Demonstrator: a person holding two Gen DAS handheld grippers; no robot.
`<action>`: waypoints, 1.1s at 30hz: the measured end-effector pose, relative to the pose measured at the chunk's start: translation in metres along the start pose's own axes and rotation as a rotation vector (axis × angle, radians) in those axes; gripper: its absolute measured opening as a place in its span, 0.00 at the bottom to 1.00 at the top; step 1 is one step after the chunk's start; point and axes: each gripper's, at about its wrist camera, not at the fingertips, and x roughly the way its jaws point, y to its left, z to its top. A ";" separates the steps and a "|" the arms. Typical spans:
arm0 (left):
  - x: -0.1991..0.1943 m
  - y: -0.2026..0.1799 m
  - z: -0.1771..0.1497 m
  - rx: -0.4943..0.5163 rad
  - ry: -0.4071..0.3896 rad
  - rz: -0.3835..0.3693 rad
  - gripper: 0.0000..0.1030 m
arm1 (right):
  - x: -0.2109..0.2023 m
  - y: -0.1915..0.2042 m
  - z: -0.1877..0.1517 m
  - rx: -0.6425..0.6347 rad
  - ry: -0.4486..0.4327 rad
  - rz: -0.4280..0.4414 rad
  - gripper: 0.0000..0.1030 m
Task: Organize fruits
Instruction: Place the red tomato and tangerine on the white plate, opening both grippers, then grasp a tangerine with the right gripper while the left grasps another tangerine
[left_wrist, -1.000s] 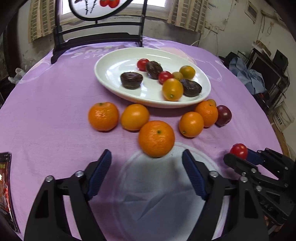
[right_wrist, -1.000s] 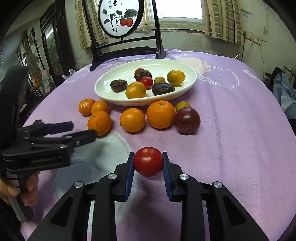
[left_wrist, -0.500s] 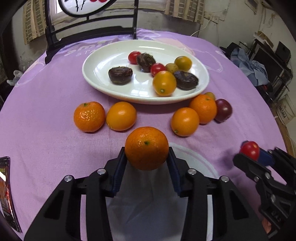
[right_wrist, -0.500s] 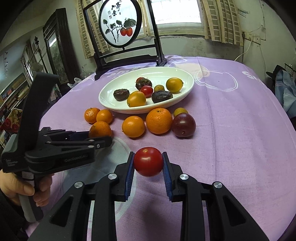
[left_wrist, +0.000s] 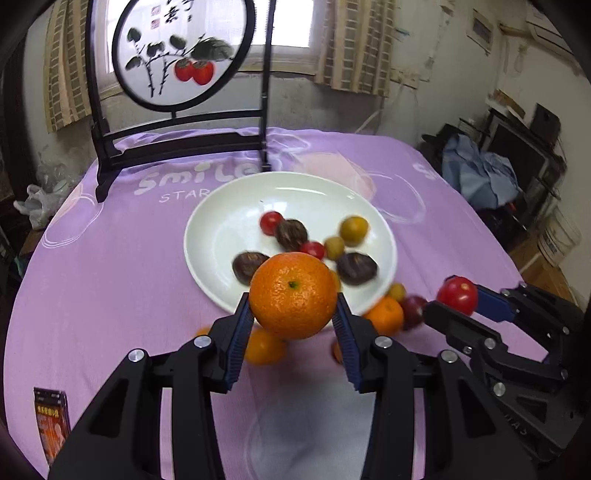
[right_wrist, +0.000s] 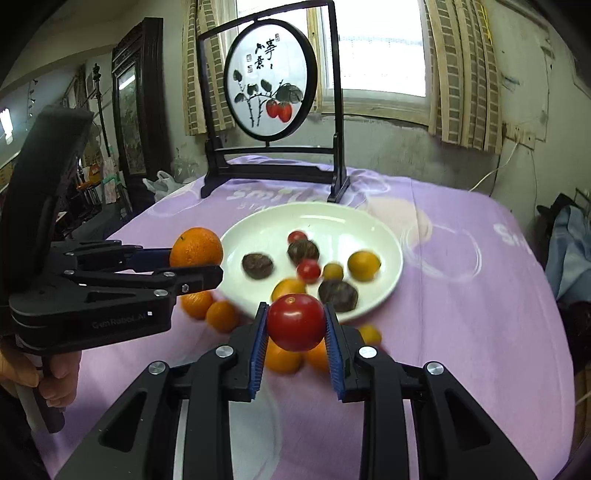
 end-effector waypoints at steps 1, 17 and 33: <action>0.009 0.004 0.006 -0.009 0.000 0.011 0.41 | 0.008 -0.002 0.006 -0.002 -0.001 -0.008 0.28; 0.115 0.037 0.046 -0.136 0.106 0.061 0.65 | 0.119 -0.026 0.029 0.068 0.124 -0.027 0.54; 0.003 0.021 -0.031 -0.133 -0.011 0.048 0.83 | 0.031 -0.011 -0.024 0.064 0.116 -0.007 0.60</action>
